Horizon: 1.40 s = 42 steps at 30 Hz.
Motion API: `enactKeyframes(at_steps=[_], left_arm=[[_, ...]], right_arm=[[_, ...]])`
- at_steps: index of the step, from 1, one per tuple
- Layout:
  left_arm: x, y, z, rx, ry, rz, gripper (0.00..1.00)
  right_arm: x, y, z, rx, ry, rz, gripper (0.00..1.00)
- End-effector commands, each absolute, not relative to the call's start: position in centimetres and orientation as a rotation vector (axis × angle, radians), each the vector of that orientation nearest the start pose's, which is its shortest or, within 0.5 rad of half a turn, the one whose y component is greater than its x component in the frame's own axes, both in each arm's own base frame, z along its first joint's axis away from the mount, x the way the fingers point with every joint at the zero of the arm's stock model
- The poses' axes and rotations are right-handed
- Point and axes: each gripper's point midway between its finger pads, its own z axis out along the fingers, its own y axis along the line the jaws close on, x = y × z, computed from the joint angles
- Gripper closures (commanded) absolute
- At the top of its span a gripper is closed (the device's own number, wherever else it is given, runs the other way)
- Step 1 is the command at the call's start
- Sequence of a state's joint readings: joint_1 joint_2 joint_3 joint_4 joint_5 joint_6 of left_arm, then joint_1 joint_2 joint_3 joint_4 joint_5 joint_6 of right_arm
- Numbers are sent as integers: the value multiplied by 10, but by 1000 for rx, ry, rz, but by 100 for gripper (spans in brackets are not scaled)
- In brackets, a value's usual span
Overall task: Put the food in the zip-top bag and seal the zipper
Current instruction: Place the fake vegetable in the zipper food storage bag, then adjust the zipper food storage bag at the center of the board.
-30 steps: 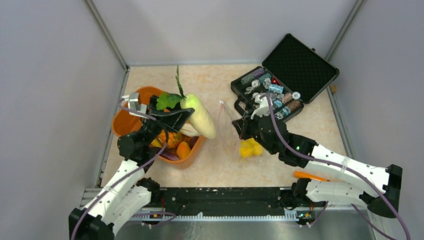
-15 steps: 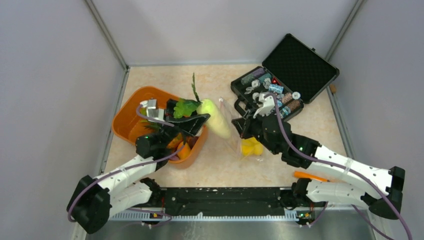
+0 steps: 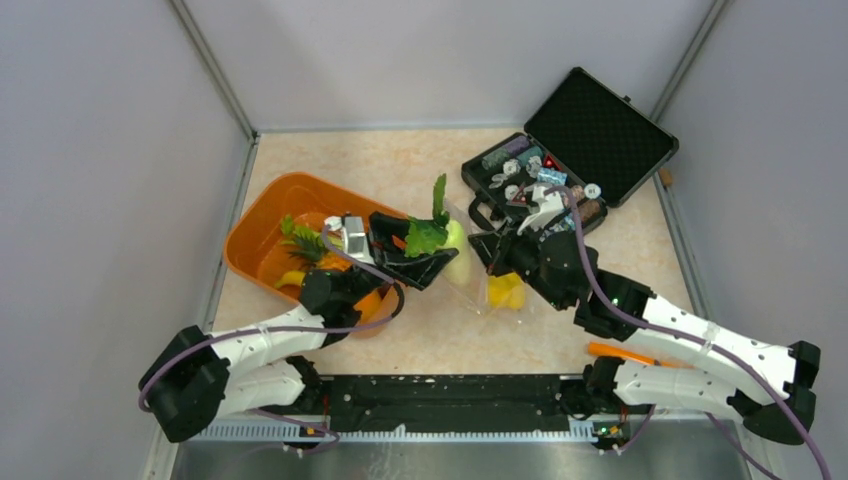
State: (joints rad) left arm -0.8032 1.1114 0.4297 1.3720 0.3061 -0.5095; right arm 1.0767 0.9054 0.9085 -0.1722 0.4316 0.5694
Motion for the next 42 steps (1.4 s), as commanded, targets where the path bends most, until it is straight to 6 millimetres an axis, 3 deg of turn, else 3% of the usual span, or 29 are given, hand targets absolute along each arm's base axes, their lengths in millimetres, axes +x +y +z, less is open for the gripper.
enactKeyframes(at_steps=[1, 3, 6, 11, 17, 26, 30, 32, 34, 37, 39, 42], left_arm=[[187, -305, 350, 559, 982, -1225, 27], [188, -309, 344, 597, 1033, -1201, 20], [187, -305, 349, 608, 1042, -1172, 20], [189, -303, 348, 668, 1098, -1100, 13], [190, -311, 318, 881, 1323, -1010, 14], [185, -301, 266, 1122, 1563, -872, 16], [207, -296, 249, 1111, 1693, -730, 22], [231, -283, 252, 980, 1776, -586, 27], [233, -280, 268, 921, 1769, -584, 25], [209, -290, 312, 920, 1588, -762, 17], [185, -294, 348, 931, 1394, -896, 6], [182, -278, 374, 803, 1273, -901, 1]], right_arm=[[202, 266, 332, -96, 1727, 893, 100], [202, 265, 333, -96, 1725, 893, 100], [203, 264, 334, -94, 1723, 887, 100], [203, 262, 334, -92, 1720, 881, 100], [201, 261, 335, -104, 1728, 877, 100], [198, 261, 349, -135, 1707, 890, 100], [197, 264, 362, -161, 1684, 901, 100], [197, 265, 367, -176, 1682, 891, 100], [203, 263, 368, -176, 1684, 842, 100], [221, 246, 363, -133, 1705, 666, 100], [231, 239, 354, -121, 1732, 554, 100], [244, 223, 338, -49, 1791, 394, 100]])
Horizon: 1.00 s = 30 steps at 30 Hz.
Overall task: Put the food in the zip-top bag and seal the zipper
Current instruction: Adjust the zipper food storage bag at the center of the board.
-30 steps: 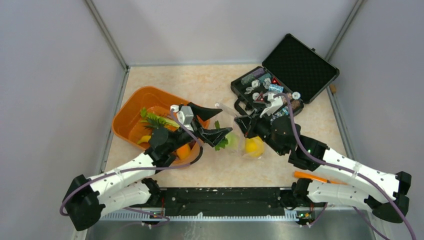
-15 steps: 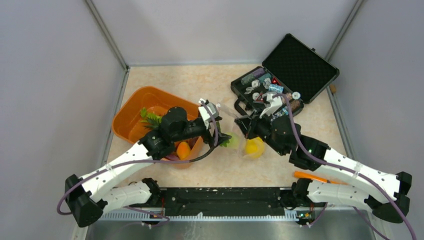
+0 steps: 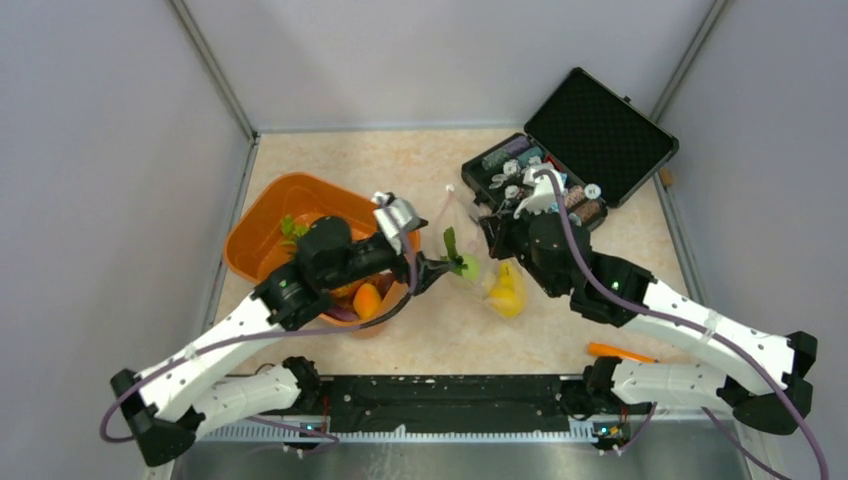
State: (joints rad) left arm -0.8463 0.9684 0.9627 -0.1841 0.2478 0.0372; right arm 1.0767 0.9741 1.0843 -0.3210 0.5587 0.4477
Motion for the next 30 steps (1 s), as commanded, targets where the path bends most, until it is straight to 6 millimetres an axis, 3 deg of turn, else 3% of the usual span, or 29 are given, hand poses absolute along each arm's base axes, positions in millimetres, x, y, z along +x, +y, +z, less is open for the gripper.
enactKeyframes(at_steps=[1, 4, 6, 9, 12, 14, 17, 19, 21, 23, 25, 27, 30], left_arm=[[189, -270, 371, 745, 1296, -865, 1], [217, -245, 345, 574, 1432, -714, 1], [226, -240, 329, 521, 1503, -675, 1], [219, -252, 310, 564, 1571, -741, 2], [208, -266, 308, 588, 1583, -851, 3], [208, -269, 304, 592, 1594, -862, 3], [213, -268, 309, 573, 1566, -842, 2], [217, -265, 309, 561, 1564, -816, 2], [219, -263, 312, 554, 1557, -801, 1], [218, -262, 316, 548, 1552, -805, 1], [214, -263, 325, 533, 1525, -843, 1], [207, -267, 340, 508, 1467, -925, 1], [211, -275, 357, 368, 1463, -1053, 1]], right_arm=[[247, 219, 337, -23, 1798, 386, 100], [254, 208, 339, 41, 1786, 448, 100], [265, 194, 328, 88, 1811, 476, 100], [284, 159, 320, 184, 1836, 468, 100], [291, 136, 335, 219, 1789, 472, 100], [287, 147, 345, 176, 1781, 552, 100], [265, 207, 352, -10, 1786, 916, 100], [250, 235, 344, -93, 1802, 1043, 100], [254, 226, 343, -79, 1808, 919, 100], [263, 190, 361, 31, 1750, 753, 100], [260, 179, 386, 2, 1672, 729, 100], [254, 190, 398, -88, 1663, 772, 100], [245, 218, 388, -201, 1708, 899, 100]])
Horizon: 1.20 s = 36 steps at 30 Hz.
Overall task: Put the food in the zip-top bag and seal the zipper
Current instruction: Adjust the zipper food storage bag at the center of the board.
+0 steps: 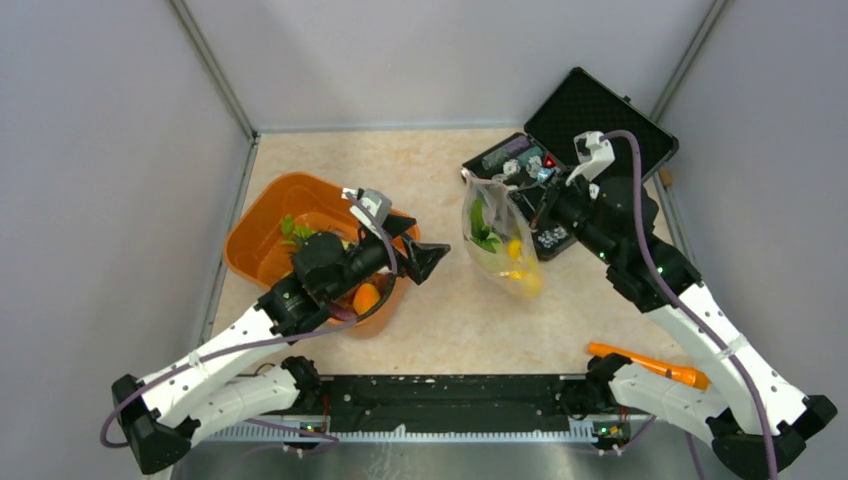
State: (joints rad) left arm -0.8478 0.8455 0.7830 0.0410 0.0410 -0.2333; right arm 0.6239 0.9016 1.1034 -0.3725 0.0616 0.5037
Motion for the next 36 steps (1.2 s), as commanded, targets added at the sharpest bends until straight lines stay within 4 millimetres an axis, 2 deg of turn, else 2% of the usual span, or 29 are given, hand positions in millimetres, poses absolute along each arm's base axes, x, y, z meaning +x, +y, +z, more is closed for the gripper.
enactKeyframes(at_steps=[1, 4, 6, 8, 10, 13, 17, 22, 24, 27, 29, 30, 32, 34, 36], left_arm=[[215, -278, 358, 310, 1498, -1083, 1], [226, -295, 354, 211, 1651, -1142, 1], [229, -307, 344, 197, 1763, -1154, 1], [228, -319, 345, 214, 1781, -1202, 2], [229, -324, 346, 199, 1766, -1242, 6], [238, -319, 329, 137, 1838, -1172, 18], [247, -300, 309, 93, 1926, -1010, 30], [237, -300, 313, 159, 1940, -1021, 47], [237, -303, 312, 179, 1949, -1020, 60], [238, -304, 305, 229, 1988, -976, 73], [239, -305, 301, 257, 2020, -941, 93], [240, -306, 304, 268, 2020, -933, 100], [236, -311, 318, 323, 1984, -970, 100], [234, -314, 343, 361, 1916, -1006, 100], [228, -319, 378, 411, 1819, -1069, 100]], right_arm=[[244, 222, 384, -207, 1708, 926, 100], [246, 225, 374, -183, 1710, 950, 100], [247, 227, 369, -183, 1722, 949, 100], [248, 227, 364, -186, 1739, 942, 100], [250, 226, 358, -177, 1753, 929, 100], [250, 225, 354, -169, 1761, 923, 100], [250, 222, 352, -160, 1761, 913, 100], [251, 224, 349, -159, 1766, 915, 100], [251, 225, 347, -158, 1770, 925, 100], [249, 229, 347, -170, 1764, 949, 100], [247, 231, 348, -183, 1757, 966, 100], [246, 231, 349, -185, 1753, 971, 100], [245, 229, 353, -181, 1743, 969, 100], [242, 224, 363, -175, 1710, 961, 100], [235, 222, 377, -206, 1658, 977, 100]])
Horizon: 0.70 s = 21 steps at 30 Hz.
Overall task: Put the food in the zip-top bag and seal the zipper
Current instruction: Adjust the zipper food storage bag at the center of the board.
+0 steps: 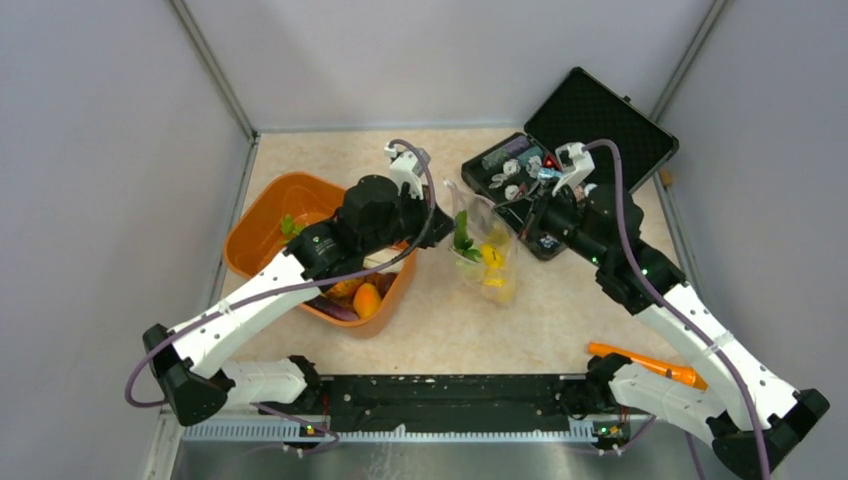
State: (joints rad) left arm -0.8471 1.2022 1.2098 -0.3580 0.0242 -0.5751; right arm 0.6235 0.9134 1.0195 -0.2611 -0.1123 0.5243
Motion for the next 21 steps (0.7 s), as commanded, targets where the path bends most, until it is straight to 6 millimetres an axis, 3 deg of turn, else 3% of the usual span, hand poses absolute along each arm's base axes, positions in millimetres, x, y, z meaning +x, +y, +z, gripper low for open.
enactKeyframes(at_steps=[1, 4, 6, 8, 10, 13, 14, 16, 18, 19, 21], left_arm=[[224, -322, 391, 439, 1781, -1101, 100], [212, -324, 423, 483, 1702, -1178, 100], [215, -322, 422, 468, 1696, -1158, 100], [228, -320, 399, 429, 1757, -1085, 100], [234, -322, 373, 420, 1834, -1044, 100], [243, -331, 332, 436, 1971, -1011, 100], [235, -340, 336, 487, 1989, -1073, 100], [209, -354, 362, 594, 1917, -1259, 100], [197, -357, 387, 620, 1813, -1349, 100], [199, -354, 392, 598, 1785, -1336, 100], [221, -340, 382, 491, 1812, -1196, 100]], right_arm=[[228, 223, 385, -243, 1621, 999, 100], [203, 223, 403, -357, 1509, 1053, 100], [204, 214, 394, -323, 1516, 1011, 100], [226, 192, 368, -159, 1623, 872, 100], [244, 174, 326, -39, 1807, 706, 100], [249, 184, 299, -91, 1954, 658, 100], [248, 190, 299, -112, 1973, 678, 100], [238, 201, 324, -166, 1875, 801, 100], [224, 203, 359, -163, 1691, 929, 100], [219, 202, 369, -153, 1614, 971, 100], [217, 193, 386, -118, 1540, 965, 100]])
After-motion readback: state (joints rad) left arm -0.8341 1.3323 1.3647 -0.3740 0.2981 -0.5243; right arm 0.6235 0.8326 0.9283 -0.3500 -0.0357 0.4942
